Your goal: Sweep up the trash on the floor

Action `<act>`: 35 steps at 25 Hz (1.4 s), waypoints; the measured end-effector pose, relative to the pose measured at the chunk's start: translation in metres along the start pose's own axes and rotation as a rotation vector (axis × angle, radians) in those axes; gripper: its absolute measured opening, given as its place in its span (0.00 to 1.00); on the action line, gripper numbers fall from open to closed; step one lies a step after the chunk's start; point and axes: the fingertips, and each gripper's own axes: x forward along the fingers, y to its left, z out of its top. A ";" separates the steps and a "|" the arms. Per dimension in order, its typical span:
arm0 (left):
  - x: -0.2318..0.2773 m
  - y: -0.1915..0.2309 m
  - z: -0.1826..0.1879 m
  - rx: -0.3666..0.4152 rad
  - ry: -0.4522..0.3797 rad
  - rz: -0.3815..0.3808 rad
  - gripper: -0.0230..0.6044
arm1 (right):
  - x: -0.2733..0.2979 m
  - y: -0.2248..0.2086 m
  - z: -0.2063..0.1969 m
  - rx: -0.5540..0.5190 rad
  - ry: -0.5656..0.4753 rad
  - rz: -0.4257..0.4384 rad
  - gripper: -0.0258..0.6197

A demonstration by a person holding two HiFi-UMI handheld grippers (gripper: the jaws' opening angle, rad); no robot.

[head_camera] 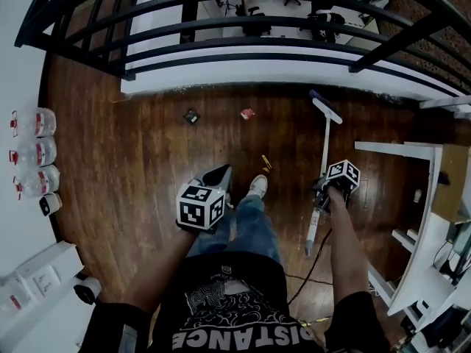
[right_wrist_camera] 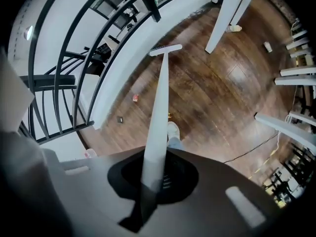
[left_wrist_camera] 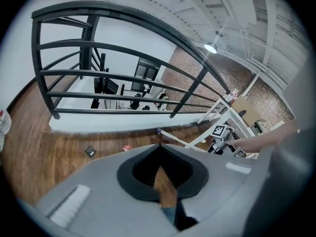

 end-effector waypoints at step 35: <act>-0.069 0.055 -0.084 -0.001 -0.008 -0.041 0.04 | 0.076 -0.059 -0.160 -0.173 0.199 -0.286 0.04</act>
